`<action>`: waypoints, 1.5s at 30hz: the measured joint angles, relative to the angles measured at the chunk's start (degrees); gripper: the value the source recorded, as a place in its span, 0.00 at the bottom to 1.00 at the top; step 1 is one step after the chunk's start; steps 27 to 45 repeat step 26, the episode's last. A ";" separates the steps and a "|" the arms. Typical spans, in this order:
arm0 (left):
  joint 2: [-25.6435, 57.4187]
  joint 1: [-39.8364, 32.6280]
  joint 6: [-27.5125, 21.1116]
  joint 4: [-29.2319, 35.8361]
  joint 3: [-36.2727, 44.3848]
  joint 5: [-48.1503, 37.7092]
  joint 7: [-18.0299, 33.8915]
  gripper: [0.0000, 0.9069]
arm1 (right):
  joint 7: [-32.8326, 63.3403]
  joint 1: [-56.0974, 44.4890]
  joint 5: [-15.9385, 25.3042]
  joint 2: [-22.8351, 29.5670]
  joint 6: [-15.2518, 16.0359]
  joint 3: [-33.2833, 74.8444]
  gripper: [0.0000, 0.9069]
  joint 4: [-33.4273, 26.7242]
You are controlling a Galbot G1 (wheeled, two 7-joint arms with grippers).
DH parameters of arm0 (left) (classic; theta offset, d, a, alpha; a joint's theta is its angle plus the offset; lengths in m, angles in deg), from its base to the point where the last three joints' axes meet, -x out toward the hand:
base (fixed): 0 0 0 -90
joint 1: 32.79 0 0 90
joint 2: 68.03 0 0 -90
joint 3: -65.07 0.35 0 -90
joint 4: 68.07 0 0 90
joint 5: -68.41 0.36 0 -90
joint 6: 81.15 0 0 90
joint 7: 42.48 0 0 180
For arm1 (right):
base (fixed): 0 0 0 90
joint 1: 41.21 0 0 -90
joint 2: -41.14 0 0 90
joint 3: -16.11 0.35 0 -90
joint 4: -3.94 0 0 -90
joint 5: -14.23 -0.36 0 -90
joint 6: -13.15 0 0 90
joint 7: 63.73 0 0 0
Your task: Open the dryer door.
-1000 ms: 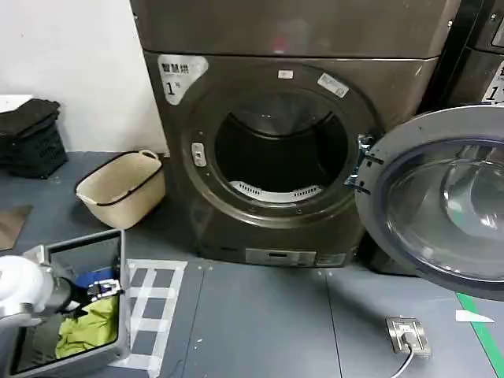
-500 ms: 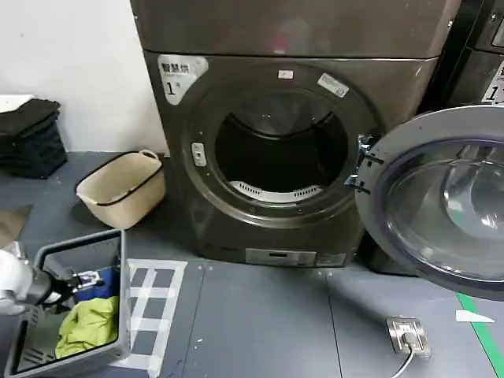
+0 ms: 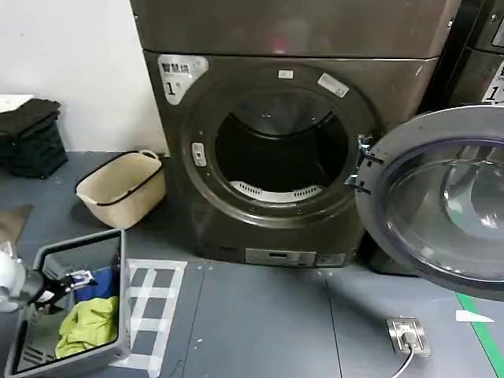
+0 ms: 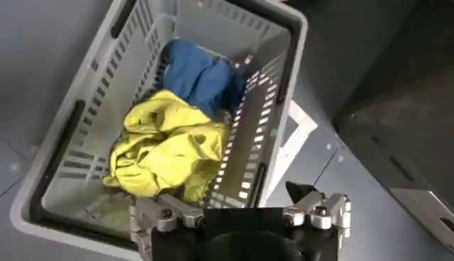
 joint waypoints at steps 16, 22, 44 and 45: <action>-0.11 1.03 0.31 -0.10 -1.54 0.11 -0.15 1.00 | -0.46 0.53 0.50 0.02 -1.09 0.23 1.00 -0.78; -0.16 0.97 0.68 -0.43 -1.65 0.62 -0.26 1.00 | -0.51 0.76 0.90 -0.03 -1.42 0.20 1.00 -0.98; -0.23 0.91 0.75 -0.61 -1.67 0.84 -0.36 1.00 | -0.53 0.87 1.24 0.00 -1.63 0.20 1.00 -0.99; -0.23 0.91 0.75 -0.61 -1.67 0.84 -0.36 1.00 | -0.53 0.87 1.24 0.00 -1.63 0.20 1.00 -0.99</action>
